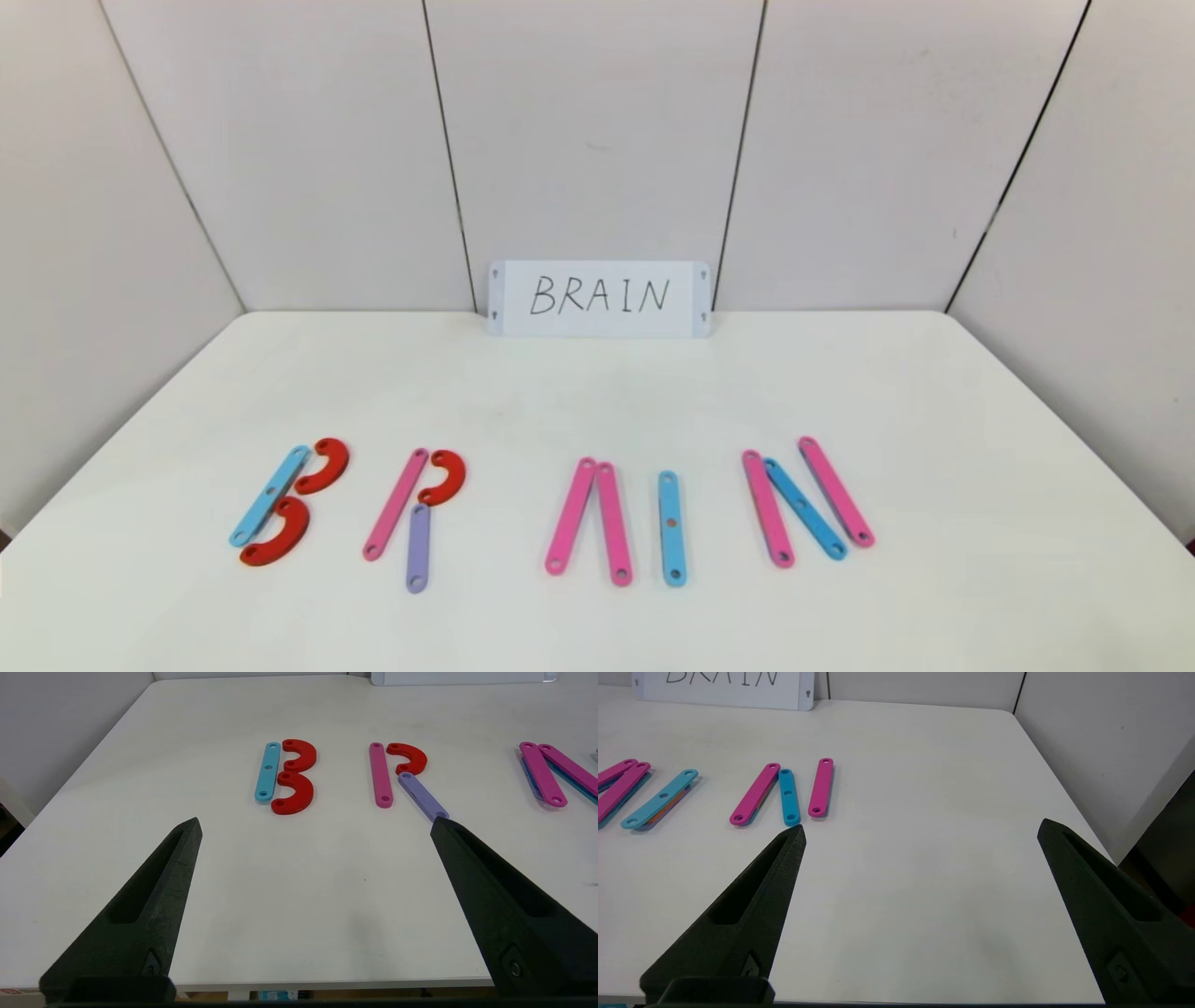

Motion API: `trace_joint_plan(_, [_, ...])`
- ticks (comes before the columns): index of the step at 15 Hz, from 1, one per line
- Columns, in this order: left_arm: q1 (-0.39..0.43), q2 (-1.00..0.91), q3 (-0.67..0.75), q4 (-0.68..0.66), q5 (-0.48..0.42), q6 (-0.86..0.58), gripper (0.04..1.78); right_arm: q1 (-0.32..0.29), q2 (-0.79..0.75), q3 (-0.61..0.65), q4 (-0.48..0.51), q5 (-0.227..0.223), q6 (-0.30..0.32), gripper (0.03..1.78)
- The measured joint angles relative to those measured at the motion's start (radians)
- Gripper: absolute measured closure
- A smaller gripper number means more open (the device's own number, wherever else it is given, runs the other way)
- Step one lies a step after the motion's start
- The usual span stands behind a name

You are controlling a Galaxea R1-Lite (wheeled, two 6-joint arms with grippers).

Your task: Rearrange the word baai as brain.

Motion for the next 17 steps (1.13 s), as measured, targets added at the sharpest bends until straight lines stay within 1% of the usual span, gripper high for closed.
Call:
trace_joint_plan(12, [0.000, 0.000, 0.000, 0.000, 0.001, 0.000, 0.10, 0.000, 0.000, 0.000, 0.001, -0.003, -0.008, 0.07])
trace_joint_plan(17, [0.000, 0.000, 0.000, 0.000, 0.000, 0.000, 0.10, 0.000, 0.000, 0.000, 0.001, -0.003, -0.001, 0.07])
